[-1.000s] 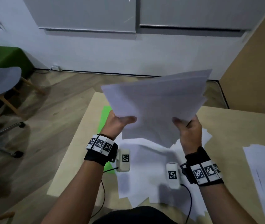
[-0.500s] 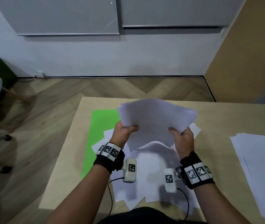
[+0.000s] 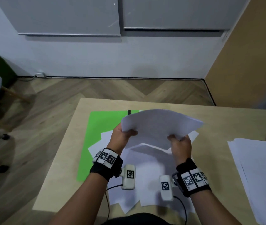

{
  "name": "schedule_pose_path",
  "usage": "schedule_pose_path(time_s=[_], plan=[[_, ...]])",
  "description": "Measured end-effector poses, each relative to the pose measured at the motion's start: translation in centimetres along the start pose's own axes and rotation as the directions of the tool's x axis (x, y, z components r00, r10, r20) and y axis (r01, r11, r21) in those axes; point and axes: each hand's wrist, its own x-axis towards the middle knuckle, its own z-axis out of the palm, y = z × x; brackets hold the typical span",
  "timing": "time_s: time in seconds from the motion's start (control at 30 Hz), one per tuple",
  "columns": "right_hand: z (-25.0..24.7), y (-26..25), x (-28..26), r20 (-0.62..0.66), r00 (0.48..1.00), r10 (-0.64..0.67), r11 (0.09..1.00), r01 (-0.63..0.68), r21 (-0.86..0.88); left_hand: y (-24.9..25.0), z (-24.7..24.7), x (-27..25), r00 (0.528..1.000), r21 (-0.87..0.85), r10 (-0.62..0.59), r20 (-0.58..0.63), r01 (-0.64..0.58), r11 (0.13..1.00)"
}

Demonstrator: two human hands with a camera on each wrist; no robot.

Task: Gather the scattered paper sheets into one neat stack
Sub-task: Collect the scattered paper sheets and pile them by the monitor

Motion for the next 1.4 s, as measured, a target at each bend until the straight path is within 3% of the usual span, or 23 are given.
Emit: schedule_pose_path(time_s=[0.07, 0.13, 0.27, 0.33, 0.37, 0.5, 0.57, 0.67, 0.8, 0.9, 1.0, 1.07, 1.23, 1.4], plan=[[0.0, 1.1, 0.2, 0.052, 0.998, 0.046, 0.994, -0.040, -0.100, -1.3, 0.2, 0.2, 0.997, 0.137, -0.012, -0.074, 0.022, 0.990], [-0.3, 1.4, 0.4, 0.086, 0.994, 0.064, 0.987, -0.051, -0.151, -2.3, 0.7, 0.2, 0.992, 0.126, -0.025, -0.122, 0.041, 0.991], [-1.6, 0.7, 0.2, 0.045, 0.999, 0.011, 1.000, -0.011, -0.006, -2.1, 2.2, -0.6, 0.993, -0.057, 0.005, -0.119, -0.012, 0.998], [-2.4, 1.5, 0.4, 0.036, 0.999, 0.019, 0.998, -0.021, 0.062, -2.9, 2.5, -1.0, 0.990, -0.047, 0.006, -0.140, -0.012, 0.999], [-2.9, 2.0, 0.7, 0.057, 0.997, 0.043, 0.999, -0.045, 0.031, -3.5, 2.8, -1.1, 0.987, -0.010, -0.009, -0.158, 0.008, 1.000], [-4.4, 2.3, 1.8, 0.209, 0.960, 0.185, 0.927, -0.101, -0.360, -5.5, 4.6, -1.7, 0.974, 0.117, -0.076, -0.215, 0.102, 0.988], [-5.5, 1.7, 2.4, 0.221, 0.964, 0.146, 0.923, -0.052, -0.381, -5.2, 5.8, -1.8, 0.975, 0.072, -0.050, -0.215, 0.067, 0.995], [-7.7, 1.7, 3.1, 0.172, 0.974, 0.148, 0.945, -0.088, -0.314, -4.8, 7.3, -2.2, 0.980, 0.079, -0.011, -0.201, 0.028, 0.996], [-10.6, 3.9, 3.8, 0.269, 0.934, 0.236, 0.910, -0.115, -0.399, -6.7, 9.5, -2.3, 0.976, 0.179, -0.120, -0.184, 0.154, 0.972], [-12.9, 4.2, 4.8, 0.173, 0.957, 0.232, 0.944, -0.178, -0.277, -6.1, 12.3, -2.3, 0.986, 0.212, -0.076, -0.147, 0.106, 0.972], [-16.2, 3.5, 6.2, 0.028, 0.984, 0.174, 0.967, -0.166, -0.193, -5.1, 16.2, -2.4, 0.996, 0.146, -0.045, -0.081, 0.056, 0.988], [-18.7, 3.6, 7.1, -0.028, 0.990, 0.141, 0.975, -0.143, -0.169, -6.1, 18.8, -2.1, 0.998, 0.197, -0.049, -0.033, 0.055, 0.979], [-23.4, 6.5, 8.2, 0.039, 0.971, 0.234, 0.892, -0.199, -0.406, -10.8, 23.1, -2.1, 0.979, 0.344, -0.202, -0.036, 0.202, 0.917], [-26.8, 6.4, 9.8, 0.022, 0.996, 0.085, 0.949, -0.075, -0.306, -10.8, 26.8, -2.3, 0.984, 0.308, -0.168, -0.067, 0.180, 0.934]])
